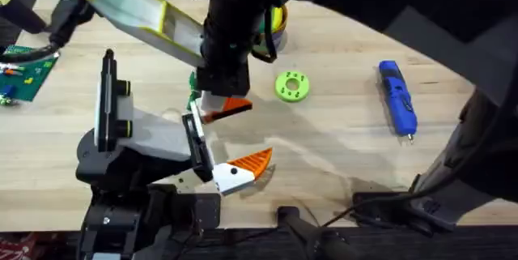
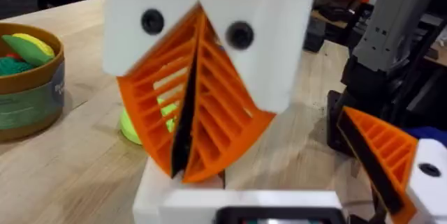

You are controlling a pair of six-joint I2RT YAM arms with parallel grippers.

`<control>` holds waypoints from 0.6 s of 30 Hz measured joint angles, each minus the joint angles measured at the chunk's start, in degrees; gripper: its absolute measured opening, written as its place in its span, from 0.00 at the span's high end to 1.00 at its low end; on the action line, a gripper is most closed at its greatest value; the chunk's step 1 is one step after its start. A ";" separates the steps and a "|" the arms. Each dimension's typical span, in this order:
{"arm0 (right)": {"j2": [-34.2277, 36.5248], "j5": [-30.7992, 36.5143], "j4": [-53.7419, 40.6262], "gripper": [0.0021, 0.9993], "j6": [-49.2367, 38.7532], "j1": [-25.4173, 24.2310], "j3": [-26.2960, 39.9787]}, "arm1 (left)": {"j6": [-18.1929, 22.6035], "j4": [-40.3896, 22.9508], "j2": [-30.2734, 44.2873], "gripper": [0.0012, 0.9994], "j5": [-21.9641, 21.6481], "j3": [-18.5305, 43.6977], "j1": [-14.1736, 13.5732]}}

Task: Pick up the gripper from the table and insert it into the empty holder that is missing its gripper. Then pick up a screw, insert it into the mounting hole, and use the screwdriver to tighten it. Finally, clean up the table by picking up the vegetable and placing it into the bucket.

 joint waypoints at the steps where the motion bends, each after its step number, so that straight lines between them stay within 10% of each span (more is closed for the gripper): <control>1: 0.00 0.00 -0.14 1.00 -0.10 0.00 0.01 | 0.00 0.00 0.00 0.01 0.02 0.00 0.00; 18: 0.00 -0.02 -1.27 1.00 -1.76 0.00 0.13 | 0.00 -0.11 0.00 0.01 0.70 0.00 -0.15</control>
